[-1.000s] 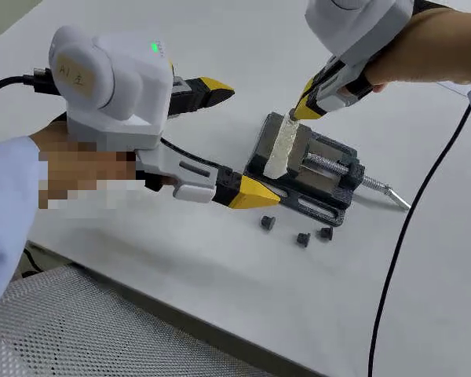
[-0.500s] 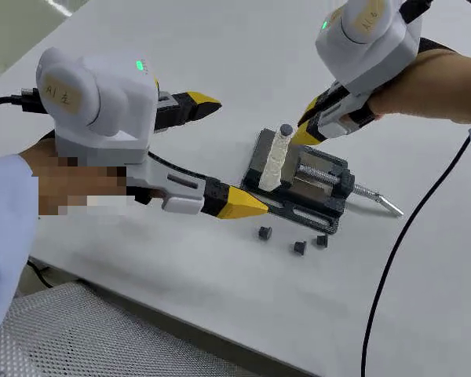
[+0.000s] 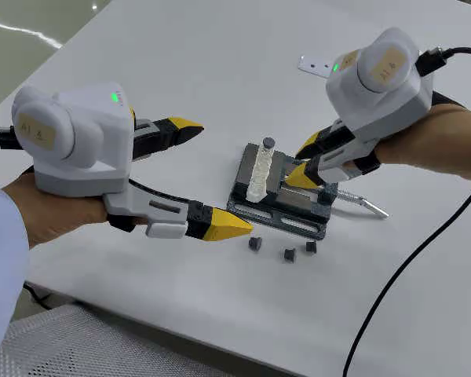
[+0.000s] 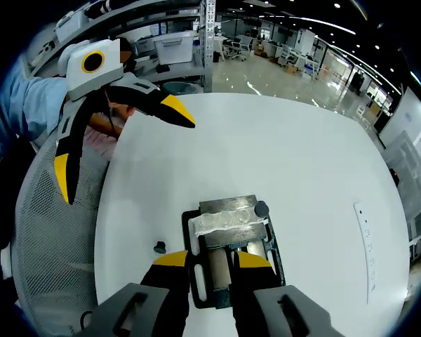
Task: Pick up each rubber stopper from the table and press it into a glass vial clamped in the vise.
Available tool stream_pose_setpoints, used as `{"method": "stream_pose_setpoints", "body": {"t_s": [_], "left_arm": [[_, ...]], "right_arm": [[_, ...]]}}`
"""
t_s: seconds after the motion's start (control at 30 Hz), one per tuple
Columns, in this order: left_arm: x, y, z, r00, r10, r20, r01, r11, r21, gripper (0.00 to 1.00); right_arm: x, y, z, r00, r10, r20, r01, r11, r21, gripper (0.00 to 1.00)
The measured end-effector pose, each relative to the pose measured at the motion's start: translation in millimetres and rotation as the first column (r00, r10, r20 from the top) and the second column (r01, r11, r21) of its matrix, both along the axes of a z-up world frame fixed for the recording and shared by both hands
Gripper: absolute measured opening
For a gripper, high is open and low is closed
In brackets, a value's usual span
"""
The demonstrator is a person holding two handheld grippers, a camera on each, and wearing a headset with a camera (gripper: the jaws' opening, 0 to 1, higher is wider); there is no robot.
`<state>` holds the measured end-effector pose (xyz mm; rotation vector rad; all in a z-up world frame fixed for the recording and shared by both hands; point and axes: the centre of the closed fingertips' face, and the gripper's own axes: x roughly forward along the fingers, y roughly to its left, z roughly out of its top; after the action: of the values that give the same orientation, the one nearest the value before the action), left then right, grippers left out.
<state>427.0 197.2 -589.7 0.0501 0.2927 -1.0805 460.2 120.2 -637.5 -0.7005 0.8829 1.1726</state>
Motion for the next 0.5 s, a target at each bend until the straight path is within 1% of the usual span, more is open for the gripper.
{"method": "stream_pose_setpoints", "body": {"t_s": [0.1,0.17,0.33,0.5], "left_arm": [[-5.9,-1.3,1.3,1.000,-0.007,0.001,0.007,1.000,-0.010,0.90],[-9.3,-2.3,1.8,1.000,-0.010,0.001,0.010,1.000,-0.011,0.90],[-14.4,-4.0,3.4,1.000,-0.012,0.007,0.012,1.000,-0.003,0.89],[-17.2,-5.7,7.6,1.000,-0.010,0.020,0.010,1.000,-0.008,0.88]], "right_arm": [[-15.3,-8.6,-4.2,1.000,-0.017,-0.004,0.017,1.000,0.012,0.20],[-24.4,-13.3,-7.3,0.999,-0.033,-0.018,0.033,0.999,0.027,0.20],[-36.4,-24.9,-12.3,0.997,-0.071,-0.024,0.073,0.996,0.053,0.20],[-45.7,-33.0,-16.6,0.994,-0.102,-0.026,0.104,0.991,0.084,0.20]]}}
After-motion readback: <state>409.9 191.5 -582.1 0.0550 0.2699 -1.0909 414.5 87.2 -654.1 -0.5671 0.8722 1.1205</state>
